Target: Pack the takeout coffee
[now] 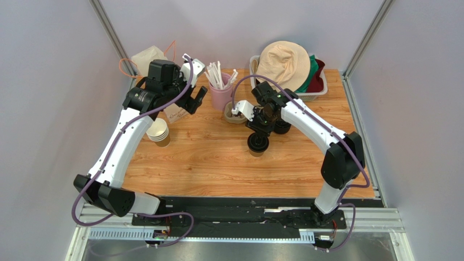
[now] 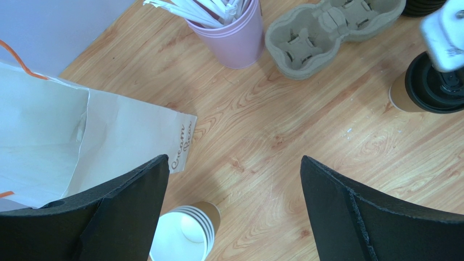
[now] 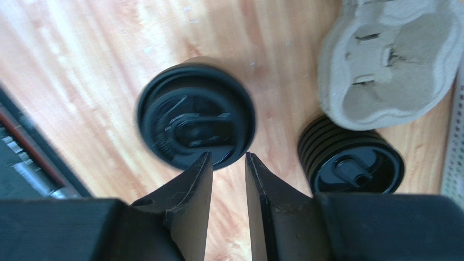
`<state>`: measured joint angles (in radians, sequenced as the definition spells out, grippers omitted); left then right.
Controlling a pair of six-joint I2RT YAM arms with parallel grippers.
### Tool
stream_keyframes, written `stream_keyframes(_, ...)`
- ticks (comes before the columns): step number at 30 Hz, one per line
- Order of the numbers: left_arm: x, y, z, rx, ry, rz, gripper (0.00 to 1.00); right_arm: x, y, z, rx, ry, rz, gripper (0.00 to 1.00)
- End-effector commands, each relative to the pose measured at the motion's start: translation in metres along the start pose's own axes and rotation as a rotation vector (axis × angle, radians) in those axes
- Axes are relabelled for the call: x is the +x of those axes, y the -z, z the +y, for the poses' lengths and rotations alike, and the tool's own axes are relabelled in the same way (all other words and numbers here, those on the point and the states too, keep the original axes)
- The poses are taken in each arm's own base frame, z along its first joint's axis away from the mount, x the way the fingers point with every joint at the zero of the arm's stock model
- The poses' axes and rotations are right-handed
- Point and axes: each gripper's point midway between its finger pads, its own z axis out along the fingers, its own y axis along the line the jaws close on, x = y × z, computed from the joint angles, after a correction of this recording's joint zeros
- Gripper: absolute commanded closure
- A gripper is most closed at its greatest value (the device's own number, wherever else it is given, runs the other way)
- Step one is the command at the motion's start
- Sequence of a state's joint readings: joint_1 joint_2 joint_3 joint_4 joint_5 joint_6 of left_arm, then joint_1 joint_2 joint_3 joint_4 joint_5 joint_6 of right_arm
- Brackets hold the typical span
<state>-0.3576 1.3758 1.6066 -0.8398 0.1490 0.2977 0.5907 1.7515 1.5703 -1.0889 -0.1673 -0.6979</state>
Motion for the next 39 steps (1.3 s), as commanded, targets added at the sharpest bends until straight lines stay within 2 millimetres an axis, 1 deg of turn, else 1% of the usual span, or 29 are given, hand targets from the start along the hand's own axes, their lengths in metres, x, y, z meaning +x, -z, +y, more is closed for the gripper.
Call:
stream_keyframes(1, -0.013, 0.008, -0.001, 0.006, -0.012, -0.06, 0.01, -0.015, 0.046, 0.025, -0.058, -0.013, -0.113, 0.66)
stream_keyframes(3, -0.018, 0.005, -0.008, 0.049, 0.006, -0.08, 0.01, -0.015, 0.047, 0.024, -0.041, -0.033, -0.118, 0.66)
stream_keyframes(4, -0.018, 0.001, -0.012, 0.074, 0.01, -0.079, 0.01, -0.014, 0.047, 0.02, -0.021, -0.045, -0.113, 0.66)
stream_keyframes(6, -0.028, -0.001, -0.024, 0.145, 0.003, -0.111, 0.01, -0.012, 0.047, 0.012, 0.007, -0.07, -0.109, 0.66)
stream_keyframes(8, -0.034, -0.011, -0.036, 0.203, -0.024, -0.123, 0.01, -0.01, 0.048, 0.009, 0.014, -0.112, -0.11, 0.66)
stream_keyframes(9, -0.038, -0.016, -0.039, 0.212, -0.06, -0.135, 0.01, -0.006, 0.05, 0.002, 0.018, -0.15, -0.121, 0.66)
stream_keyframes(10, -0.04, -0.026, -0.053, 0.245, -0.093, -0.128, 0.01, -0.002, 0.052, 0.001, 0.012, -0.192, -0.131, 0.66)
stream_keyframes(11, -0.043, -0.031, -0.059, 0.257, -0.125, -0.129, 0.01, -0.002, 0.055, 0.002, -0.013, -0.228, -0.162, 0.66)
stream_keyframes(12, -0.045, -0.036, -0.066, 0.27, -0.181, -0.133, 0.01, 0.008, 0.065, -0.009, 0.003, -0.286, -0.192, 0.66)
stream_keyframes(13, -0.044, -0.048, -0.084, 0.312, -0.227, -0.122, 0.01, 0.013, 0.07, -0.013, -0.001, -0.323, -0.212, 0.66)
stream_keyframes(14, -0.046, -0.052, -0.091, 0.322, -0.26, -0.12, 0.01, 0.018, 0.072, -0.01, -0.034, -0.372, -0.238, 0.65)
stream_keyframes(15, -0.046, -0.058, -0.098, 0.334, -0.311, -0.119, 0.01, 0.03, 0.085, -0.017, -0.013, -0.422, -0.272, 0.64)
stream_keyframes(16, -0.043, -0.07, -0.113, 0.369, -0.341, -0.103, 0.01, 0.036, 0.088, -0.018, -0.014, -0.445, -0.289, 0.63)
stream_keyframes(17, -0.048, -0.073, -0.117, 0.372, -0.361, -0.106, 0.01, 0.044, 0.085, -0.012, -0.039, -0.472, -0.292, 0.63)
stream_keyframes(18, -0.047, -0.078, -0.124, 0.389, -0.395, -0.101, 0.01, 0.053, 0.088, -0.015, -0.02, -0.497, -0.299, 0.62)
stream_keyframes(19, -0.042, -0.089, -0.136, 0.42, -0.419, -0.079, 0.01, 0.056, 0.096, -0.013, 0.003, -0.5, -0.314, 0.62)
stream_keyframes(20, -0.047, -0.092, -0.142, 0.432, -0.441, -0.087, 0.01, 0.061, 0.097, -0.012, 0.02, -0.508, -0.312, 0.62)
stream_keyframes(21, -0.045, -0.096, -0.149, 0.451, -0.468, -0.08, 0.01, 0.068, 0.093, -0.01, 0.027, -0.53, -0.309, 0.62)
stream_keyframes(22, -0.041, -0.103, -0.162, 0.482, -0.493, -0.066, 0.01, 0.069, 0.102, -0.008, 0.063, -0.525, -0.335, 0.62)
stream_keyframes(24, -0.041, -0.109, -0.176, 0.507, -0.54, -0.066, 0.02, 0.077, 0.105, -0.013, 0.117, -0.543, -0.35, 0.61)
stream_keyframes(25, -0.037, -0.115, -0.189, 0.532, -0.567, -0.054, 0.03, 0.079, 0.11, -0.015, 0.139, -0.545, -0.356, 0.6)
stream_keyframes(27, -0.034, -0.121, -0.2, 0.542, -0.62, -0.052, 0.07, 0.086, 0.121, -0.02, 0.188, -0.563, -0.38, 0.6)
stream_keyframes(28, -0.029, -0.127, -0.211, 0.561, -0.641, -0.041, 0.09, 0.089, 0.124, -0.022, 0.197, -0.573, -0.387, 0.6)
stream_keyframes(30, -0.024, -0.134, -0.219, 0.571, -0.675, -0.031, 0.11, 0.096, 0.131, -0.026, 0.222, -0.594, -0.403, 0.6)
stream_keyframes(31, -0.018, -0.14, -0.228, 0.588, -0.689, -0.017, 0.12, 0.1, 0.131, -0.026, 0.23, -0.605, -0.401, 0.6)
stream_keyframes(33, -0.014, -0.145, -0.233, 0.595, -0.706, -0.006, 0.12, 0.103, 0.136, -0.027, 0.253, -0.608, -0.418, 0.6)
stream_keyframes(34, -0.011, -0.151, -0.237, 0.603, -0.709, 0.001, 0.12, 0.111, 0.139, -0.03, 0.273, -0.635, -0.419, 0.6)
stream_keyframes(35, -0.011, -0.153, -0.239, 0.611, -0.707, 0.0, 0.12, 0.113, 0.143, -0.031, 0.281, -0.64, -0.435, 0.6)
stream_keyframes(39, -0.004, -0.167, -0.248, 0.628, -0.715, 0.019, 0.14, 0.115, 0.145, -0.031, 0.283, -0.651, -0.446, 0.6)
